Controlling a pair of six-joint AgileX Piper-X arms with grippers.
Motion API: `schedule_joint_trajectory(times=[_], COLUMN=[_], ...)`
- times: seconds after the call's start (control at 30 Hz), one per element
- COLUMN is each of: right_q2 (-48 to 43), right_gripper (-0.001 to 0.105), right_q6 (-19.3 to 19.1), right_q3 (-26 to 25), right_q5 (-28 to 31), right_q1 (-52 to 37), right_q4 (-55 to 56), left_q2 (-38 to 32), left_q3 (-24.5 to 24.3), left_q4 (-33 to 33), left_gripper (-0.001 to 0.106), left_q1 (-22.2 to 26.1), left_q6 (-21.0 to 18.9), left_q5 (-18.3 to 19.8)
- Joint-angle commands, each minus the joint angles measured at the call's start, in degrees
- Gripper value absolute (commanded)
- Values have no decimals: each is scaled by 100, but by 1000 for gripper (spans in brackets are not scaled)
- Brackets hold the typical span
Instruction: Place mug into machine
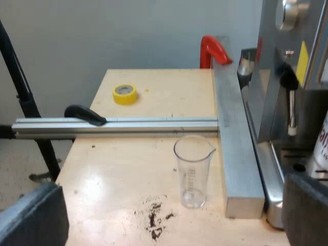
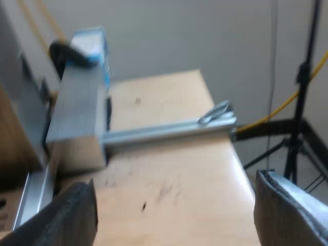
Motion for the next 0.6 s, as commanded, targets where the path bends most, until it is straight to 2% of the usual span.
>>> schedule_joint_trajectory(times=[0.03, 0.23, 0.27, 0.37, 0.6], right_q2=[-249, -249, -249, -249, -249], right_gripper=[66, 66, 66, 66, 66], right_q6=[-13, -13, -13, -13, -13], right_q3=[266, 720, 969, 1238, 1469], right_q5=[-168, -168, -168, -168, -168], right_q1=[4, 4, 4, 4, 4], right_q4=[-110, -106, -89, -54, -63], left_q2=[-800, -790, -790, -790, -790], left_q3=[280, 849, 965, 1240, 1617], left_q4=[-239, -547, -593, -663, -867], left_gripper=[85, 85, 85, 85, 85], left_q1=[-22, -22, -22, -22, -22], left_q6=[-81, -58, -58, -59, -59], left_q5=[-118, -118, -118, -118, -118])
